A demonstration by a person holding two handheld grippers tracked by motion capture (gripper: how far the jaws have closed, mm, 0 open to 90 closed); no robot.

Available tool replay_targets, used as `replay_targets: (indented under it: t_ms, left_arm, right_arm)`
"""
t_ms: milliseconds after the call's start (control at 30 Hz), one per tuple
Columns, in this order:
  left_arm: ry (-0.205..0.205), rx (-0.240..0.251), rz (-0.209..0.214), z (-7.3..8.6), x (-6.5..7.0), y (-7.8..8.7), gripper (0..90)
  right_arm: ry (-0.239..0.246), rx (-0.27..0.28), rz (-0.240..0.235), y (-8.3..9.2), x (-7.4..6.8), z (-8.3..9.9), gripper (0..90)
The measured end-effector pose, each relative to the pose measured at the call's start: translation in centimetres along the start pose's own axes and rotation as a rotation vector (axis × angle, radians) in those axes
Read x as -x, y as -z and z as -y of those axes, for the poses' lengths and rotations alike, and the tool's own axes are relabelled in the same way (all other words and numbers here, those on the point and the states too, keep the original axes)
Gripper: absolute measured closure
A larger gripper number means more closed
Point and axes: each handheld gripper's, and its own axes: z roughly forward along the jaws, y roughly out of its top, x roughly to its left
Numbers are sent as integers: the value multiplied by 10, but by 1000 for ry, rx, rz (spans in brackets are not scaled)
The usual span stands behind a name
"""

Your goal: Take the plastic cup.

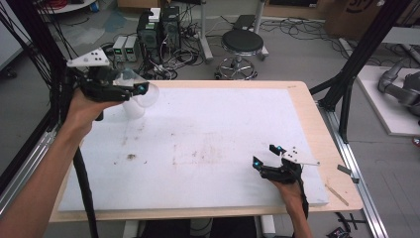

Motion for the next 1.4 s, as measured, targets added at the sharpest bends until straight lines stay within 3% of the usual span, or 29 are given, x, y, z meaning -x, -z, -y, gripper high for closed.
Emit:
replay_targets:
  t_ms: [333, 667, 1033, 1267, 1400]
  left_arm:
    - [17, 56, 96, 35, 20, -7, 392]
    - [-11, 60, 219, 68, 49, -25, 395]
    - [-32, 93, 342, 94, 65, -42, 394]
    - [-43, 92, 379, 102, 68, -49, 394]
    - [-44, 70, 372, 106, 69, -55, 394]
  right_arm:
    - [-24, -12, -3, -2, 3, -1, 172]
    - [-22, -13, 3, -2, 2, -1, 172]
    - [-24, -16, 7, -2, 1, -1, 172]
    - [-19, -26, 16, -3, 1, -1, 172]
    - [-11, -35, 9, -3, 0, -1, 172]
